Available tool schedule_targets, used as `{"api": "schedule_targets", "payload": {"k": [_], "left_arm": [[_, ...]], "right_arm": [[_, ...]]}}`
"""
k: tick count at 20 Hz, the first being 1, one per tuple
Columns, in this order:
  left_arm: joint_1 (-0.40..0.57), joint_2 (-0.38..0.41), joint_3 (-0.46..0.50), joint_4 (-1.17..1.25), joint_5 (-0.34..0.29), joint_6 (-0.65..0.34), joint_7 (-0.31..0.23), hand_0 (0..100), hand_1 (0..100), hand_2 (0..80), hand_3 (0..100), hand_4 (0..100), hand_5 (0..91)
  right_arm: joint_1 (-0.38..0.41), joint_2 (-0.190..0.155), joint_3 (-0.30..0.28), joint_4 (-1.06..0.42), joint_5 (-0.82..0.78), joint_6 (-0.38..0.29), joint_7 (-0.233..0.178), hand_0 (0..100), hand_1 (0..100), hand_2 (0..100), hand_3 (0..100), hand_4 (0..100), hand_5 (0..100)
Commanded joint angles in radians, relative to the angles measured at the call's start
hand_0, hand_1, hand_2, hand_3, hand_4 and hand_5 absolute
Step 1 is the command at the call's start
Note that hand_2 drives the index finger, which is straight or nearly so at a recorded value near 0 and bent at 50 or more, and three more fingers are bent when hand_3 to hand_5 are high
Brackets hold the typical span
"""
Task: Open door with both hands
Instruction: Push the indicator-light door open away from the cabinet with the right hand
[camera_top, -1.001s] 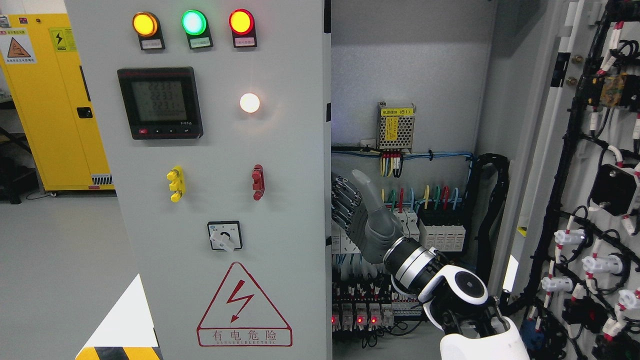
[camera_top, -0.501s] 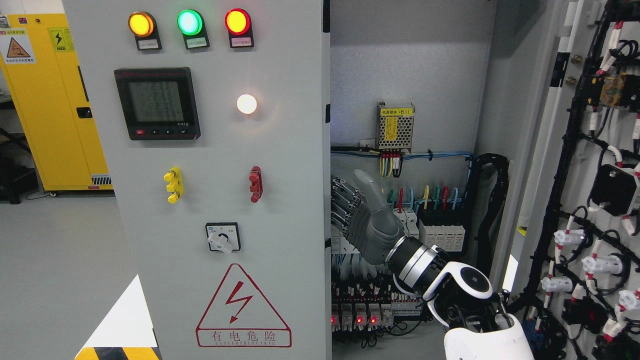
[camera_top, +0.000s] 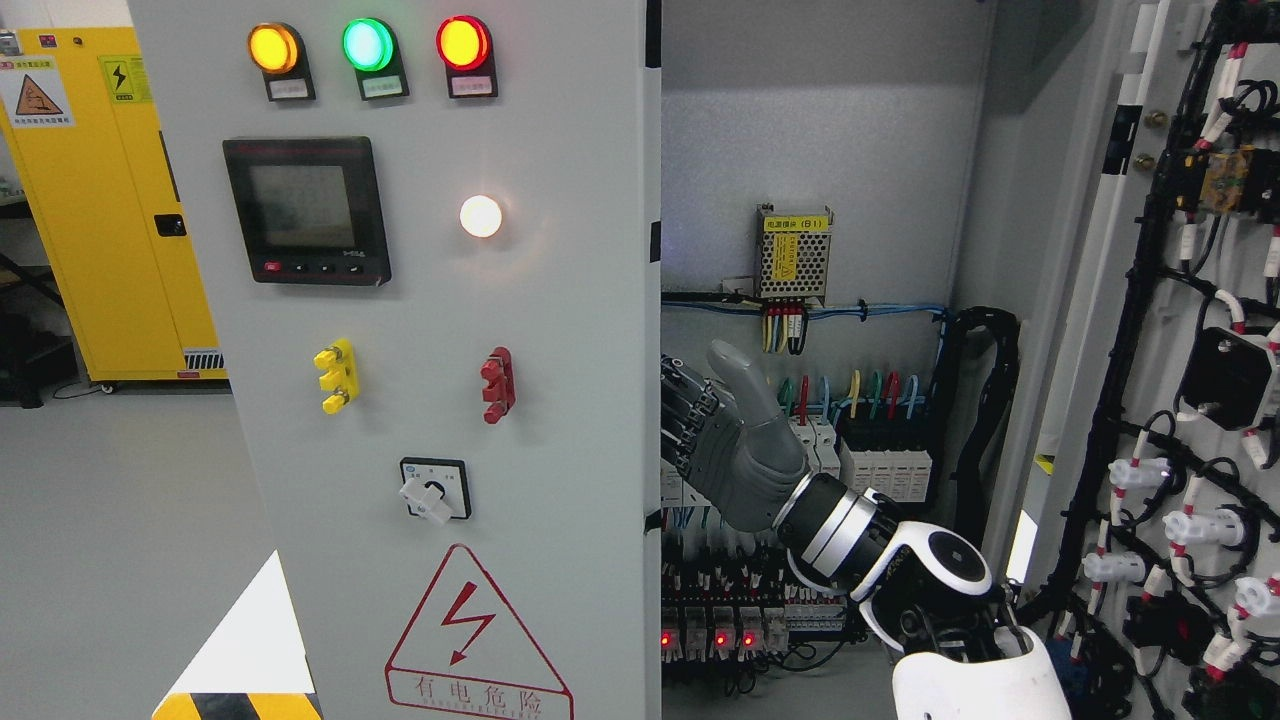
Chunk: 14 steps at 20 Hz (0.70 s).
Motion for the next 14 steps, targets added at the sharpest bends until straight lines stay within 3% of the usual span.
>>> {"api": "schedule_targets", "payload": {"k": [1, 7, 14], "left_arm": [[0.001, 0.001, 0.0, 0.009, 0.0, 0.0, 0.0, 0, 0, 0.0, 0, 0, 0.0], [0.001, 0.001, 0.0, 0.009, 0.0, 0.0, 0.0, 0, 0, 0.0, 0, 0, 0.0], [0.001, -0.001, 0.0, 0.009, 0.0, 0.0, 0.0, 0, 0, 0.0, 0, 0, 0.0]], "right_arm": [[0.008, -0.003, -0.013, -0.032, -0.004, -0.001, 0.007, 22, 1, 0, 0, 0, 0], [0.083, -0.01, 0.025, -0.139, -0.068, -0.005, 0.01, 22, 1, 0, 0, 0, 0], [0.178, -0.01, 0.229, -0.239, -0.07, -0.007, 0.01, 22, 1, 0, 0, 0, 0]]}}
